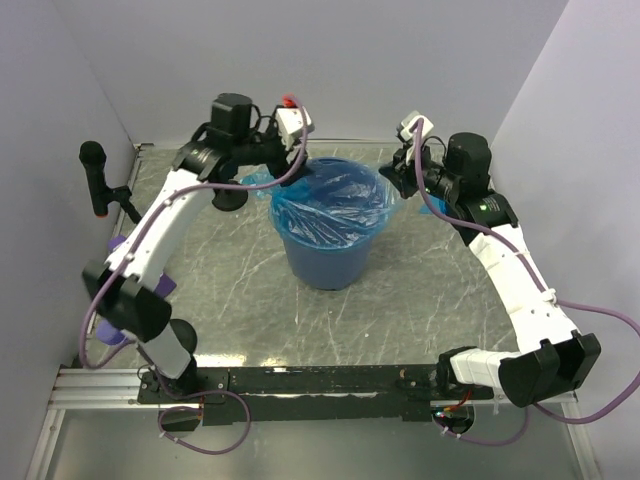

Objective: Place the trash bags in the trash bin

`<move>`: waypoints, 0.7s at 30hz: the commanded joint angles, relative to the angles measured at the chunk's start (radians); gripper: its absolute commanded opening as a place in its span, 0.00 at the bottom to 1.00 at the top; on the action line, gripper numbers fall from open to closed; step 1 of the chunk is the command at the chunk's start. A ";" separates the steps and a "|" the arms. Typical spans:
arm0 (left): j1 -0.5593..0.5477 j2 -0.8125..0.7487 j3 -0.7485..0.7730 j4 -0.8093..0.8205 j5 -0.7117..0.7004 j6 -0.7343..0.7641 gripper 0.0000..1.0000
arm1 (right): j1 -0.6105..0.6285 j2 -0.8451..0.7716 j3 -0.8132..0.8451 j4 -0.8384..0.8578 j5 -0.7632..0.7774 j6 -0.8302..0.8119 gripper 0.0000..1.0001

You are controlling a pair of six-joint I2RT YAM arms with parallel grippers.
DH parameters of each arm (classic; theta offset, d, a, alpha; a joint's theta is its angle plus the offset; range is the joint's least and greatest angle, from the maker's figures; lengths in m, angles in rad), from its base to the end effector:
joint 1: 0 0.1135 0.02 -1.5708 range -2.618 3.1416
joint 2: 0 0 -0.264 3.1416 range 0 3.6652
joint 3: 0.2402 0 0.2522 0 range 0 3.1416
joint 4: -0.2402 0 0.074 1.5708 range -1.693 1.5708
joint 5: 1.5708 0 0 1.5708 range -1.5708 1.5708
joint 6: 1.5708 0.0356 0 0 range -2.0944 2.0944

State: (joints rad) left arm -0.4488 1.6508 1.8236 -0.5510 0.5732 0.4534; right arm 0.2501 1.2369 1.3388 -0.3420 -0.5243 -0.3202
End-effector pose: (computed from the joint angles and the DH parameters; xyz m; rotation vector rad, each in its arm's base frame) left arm 0.3238 -0.1774 0.4395 1.1625 1.5339 -0.5533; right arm 0.2600 0.0848 0.4226 -0.8503 1.5840 0.4234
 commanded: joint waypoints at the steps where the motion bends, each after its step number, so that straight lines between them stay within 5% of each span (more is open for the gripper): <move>1: -0.008 0.043 0.092 -0.142 0.027 0.057 0.76 | -0.011 -0.013 0.060 0.072 0.007 0.027 0.00; 4: -0.008 0.061 0.124 -0.210 0.033 0.088 0.72 | -0.015 -0.010 0.060 0.083 0.017 0.033 0.00; 6: -0.007 0.078 0.157 -0.269 0.045 0.116 0.60 | -0.017 -0.002 0.059 0.084 0.032 0.033 0.00; 12: 0.009 0.103 0.224 -0.359 0.079 0.134 0.01 | -0.029 0.045 0.077 0.080 0.043 0.038 0.00; 15: 0.024 0.087 0.207 -0.316 0.093 0.108 0.00 | -0.032 0.065 0.085 0.077 0.041 0.046 0.00; 21: 0.035 0.089 0.160 -0.126 -0.103 0.076 0.01 | -0.043 0.131 0.115 0.061 0.046 0.046 0.00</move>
State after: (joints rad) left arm -0.4236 1.7504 1.9934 -0.8104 0.5858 0.5480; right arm 0.2230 1.3373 1.3899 -0.3077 -0.4866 -0.2916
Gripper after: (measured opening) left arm 0.012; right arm 0.008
